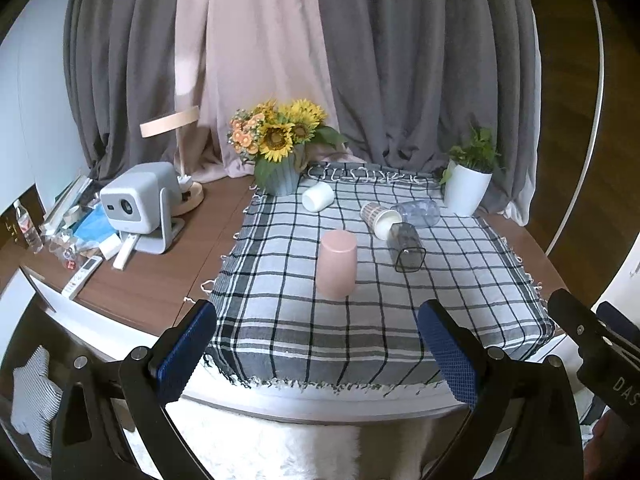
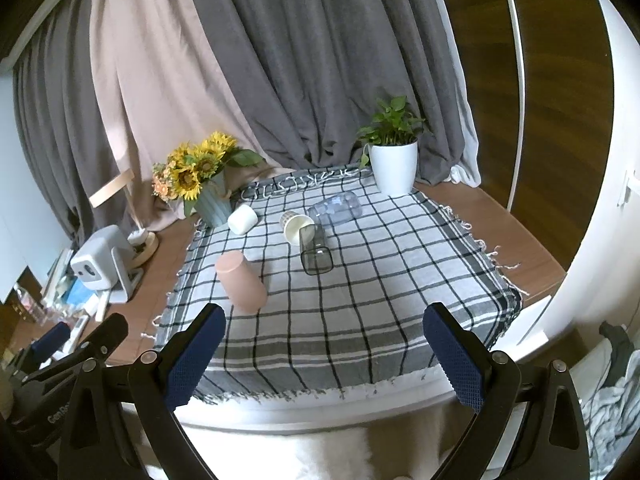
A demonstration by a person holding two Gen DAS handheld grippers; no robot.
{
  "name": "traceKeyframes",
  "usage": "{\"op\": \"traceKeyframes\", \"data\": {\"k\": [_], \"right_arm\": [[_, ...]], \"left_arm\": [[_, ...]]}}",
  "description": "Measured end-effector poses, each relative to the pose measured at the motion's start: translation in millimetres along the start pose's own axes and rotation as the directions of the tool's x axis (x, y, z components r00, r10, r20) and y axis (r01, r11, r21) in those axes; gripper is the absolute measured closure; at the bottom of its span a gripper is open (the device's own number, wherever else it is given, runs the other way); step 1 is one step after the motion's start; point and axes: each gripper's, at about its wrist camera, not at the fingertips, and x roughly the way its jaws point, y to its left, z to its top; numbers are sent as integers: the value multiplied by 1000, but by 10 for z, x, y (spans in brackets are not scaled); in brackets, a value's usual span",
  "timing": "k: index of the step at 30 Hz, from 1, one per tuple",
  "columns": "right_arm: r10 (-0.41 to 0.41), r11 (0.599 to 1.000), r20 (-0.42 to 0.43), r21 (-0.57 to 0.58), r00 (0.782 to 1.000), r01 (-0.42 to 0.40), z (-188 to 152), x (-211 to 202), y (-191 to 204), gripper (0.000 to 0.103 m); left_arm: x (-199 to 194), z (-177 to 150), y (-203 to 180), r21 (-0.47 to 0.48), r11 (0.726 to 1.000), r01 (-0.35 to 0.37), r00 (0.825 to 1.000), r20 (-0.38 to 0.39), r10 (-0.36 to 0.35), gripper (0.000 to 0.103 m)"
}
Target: Flip cup upside down
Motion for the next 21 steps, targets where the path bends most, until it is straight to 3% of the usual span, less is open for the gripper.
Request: {"op": "traceKeyframes", "data": {"k": [21], "right_arm": [[-2, 1000, 6, -3, 1000, 2, 34, -29, -46, 3]], "left_arm": [[-23, 53, -36, 3, 1000, -2, 1000, 20, 2, 0]]}}
